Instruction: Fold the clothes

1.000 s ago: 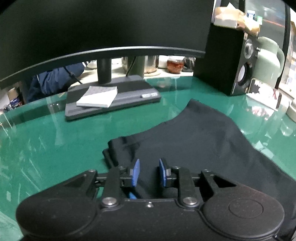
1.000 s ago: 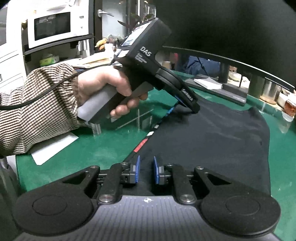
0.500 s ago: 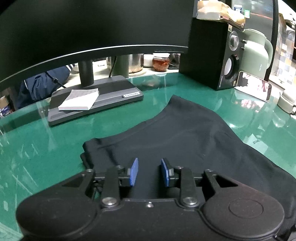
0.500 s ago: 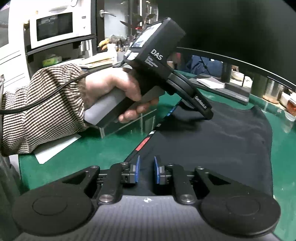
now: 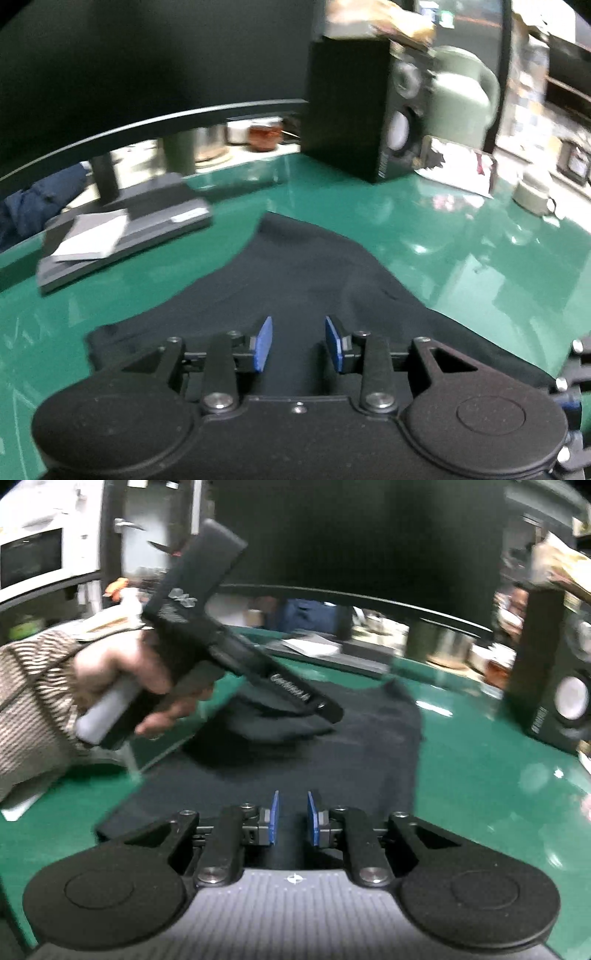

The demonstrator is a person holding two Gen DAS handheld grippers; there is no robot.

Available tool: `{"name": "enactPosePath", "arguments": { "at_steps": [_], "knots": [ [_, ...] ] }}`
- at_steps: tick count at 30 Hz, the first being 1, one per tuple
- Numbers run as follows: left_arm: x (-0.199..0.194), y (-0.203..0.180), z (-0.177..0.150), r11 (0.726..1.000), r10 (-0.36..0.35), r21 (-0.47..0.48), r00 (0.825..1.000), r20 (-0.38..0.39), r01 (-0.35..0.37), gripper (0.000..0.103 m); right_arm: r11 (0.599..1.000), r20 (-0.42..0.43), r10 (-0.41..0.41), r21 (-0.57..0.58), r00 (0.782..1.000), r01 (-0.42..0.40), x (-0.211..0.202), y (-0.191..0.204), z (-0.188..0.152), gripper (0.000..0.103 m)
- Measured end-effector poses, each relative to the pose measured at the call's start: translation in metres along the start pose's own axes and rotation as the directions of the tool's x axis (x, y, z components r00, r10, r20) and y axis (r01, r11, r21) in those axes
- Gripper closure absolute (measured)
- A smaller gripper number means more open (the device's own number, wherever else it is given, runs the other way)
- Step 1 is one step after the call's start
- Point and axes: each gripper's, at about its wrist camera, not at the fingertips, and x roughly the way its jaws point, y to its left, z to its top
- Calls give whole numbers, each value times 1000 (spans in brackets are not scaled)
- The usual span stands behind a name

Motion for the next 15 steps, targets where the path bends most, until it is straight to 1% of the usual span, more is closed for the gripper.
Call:
{"name": "enactPosePath", "arguments": {
  "at_steps": [1, 3, 11, 15],
  "knots": [
    [4, -3, -1, 1000, 2, 12, 1000, -11, -2, 70, 1000, -8, -6, 5, 1000, 6, 1, -2, -1, 86],
    [5, -2, -1, 1000, 2, 5, 1000, -8, -2, 68, 1000, -30, -15, 11, 999, 15, 5, -4, -4, 86],
    [9, -1, 0, 1000, 12, -6, 1000, -13, -13, 63, 1000, -27, -4, 28, 1000, 5, 6, -13, -13, 85],
    [16, -3, 6, 1000, 15, -7, 1000, -11, -15, 61, 999, -31, -31, 30, 999, 32, 3, -21, -15, 85]
  ]
}}
